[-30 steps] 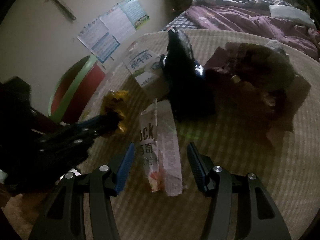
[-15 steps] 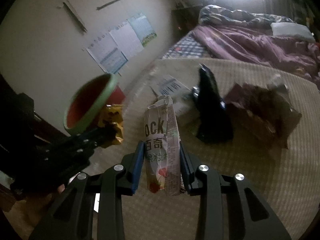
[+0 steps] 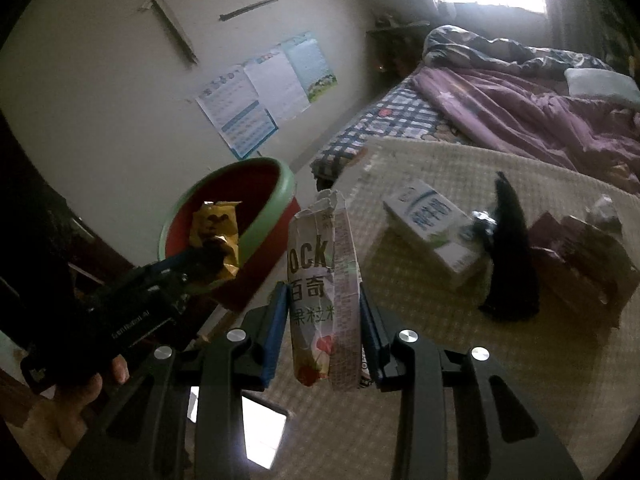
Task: Collect trash
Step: 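Carry both items over the red basin and open both grippers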
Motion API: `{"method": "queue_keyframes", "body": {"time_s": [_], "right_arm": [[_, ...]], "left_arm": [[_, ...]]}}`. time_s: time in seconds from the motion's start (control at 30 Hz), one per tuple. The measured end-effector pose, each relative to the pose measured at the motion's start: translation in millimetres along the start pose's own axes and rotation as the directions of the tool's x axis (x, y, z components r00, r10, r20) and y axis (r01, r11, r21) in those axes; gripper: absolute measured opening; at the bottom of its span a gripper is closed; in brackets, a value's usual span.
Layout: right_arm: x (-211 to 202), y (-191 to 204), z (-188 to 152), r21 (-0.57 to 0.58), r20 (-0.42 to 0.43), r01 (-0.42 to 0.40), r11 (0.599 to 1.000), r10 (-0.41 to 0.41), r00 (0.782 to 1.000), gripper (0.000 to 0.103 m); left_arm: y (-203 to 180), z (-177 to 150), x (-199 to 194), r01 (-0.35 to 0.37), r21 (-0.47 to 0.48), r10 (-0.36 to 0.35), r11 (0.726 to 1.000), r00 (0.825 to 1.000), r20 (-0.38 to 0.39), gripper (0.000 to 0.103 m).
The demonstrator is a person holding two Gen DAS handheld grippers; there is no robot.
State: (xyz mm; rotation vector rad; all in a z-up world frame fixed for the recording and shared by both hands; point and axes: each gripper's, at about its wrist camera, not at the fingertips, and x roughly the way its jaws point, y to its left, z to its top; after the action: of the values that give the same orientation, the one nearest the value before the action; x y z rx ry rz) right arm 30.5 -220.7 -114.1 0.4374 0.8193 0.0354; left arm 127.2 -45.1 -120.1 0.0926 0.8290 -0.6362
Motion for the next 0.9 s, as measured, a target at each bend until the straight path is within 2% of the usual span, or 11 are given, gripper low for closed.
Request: {"method": "queue_keyframes", "body": {"time_s": [0.23, 0.4, 0.9], "right_arm": [[15.0, 27.0, 7.1, -0.017, 0.003, 0.007, 1.0, -0.007, 1.0, 0.034], [26.0, 42.8, 10.4, -0.026, 0.0, 0.007, 1.0, -0.007, 1.0, 0.034], [47.8, 66.0, 15.9, -0.03, 0.004, 0.03, 0.999, -0.03, 1.0, 0.034]], "left_arm": [[32.0, 6.8, -10.6, -0.021, -0.021, 0.021, 1.0, 0.999, 0.029, 0.024], [52.0, 8.8, -11.2, -0.016, -0.029, 0.016, 0.999, 1.0, 0.021, 0.024], [75.4, 16.6, 0.3, 0.025, -0.008, -0.025, 1.0, 1.0, 0.015, 0.024]]}}
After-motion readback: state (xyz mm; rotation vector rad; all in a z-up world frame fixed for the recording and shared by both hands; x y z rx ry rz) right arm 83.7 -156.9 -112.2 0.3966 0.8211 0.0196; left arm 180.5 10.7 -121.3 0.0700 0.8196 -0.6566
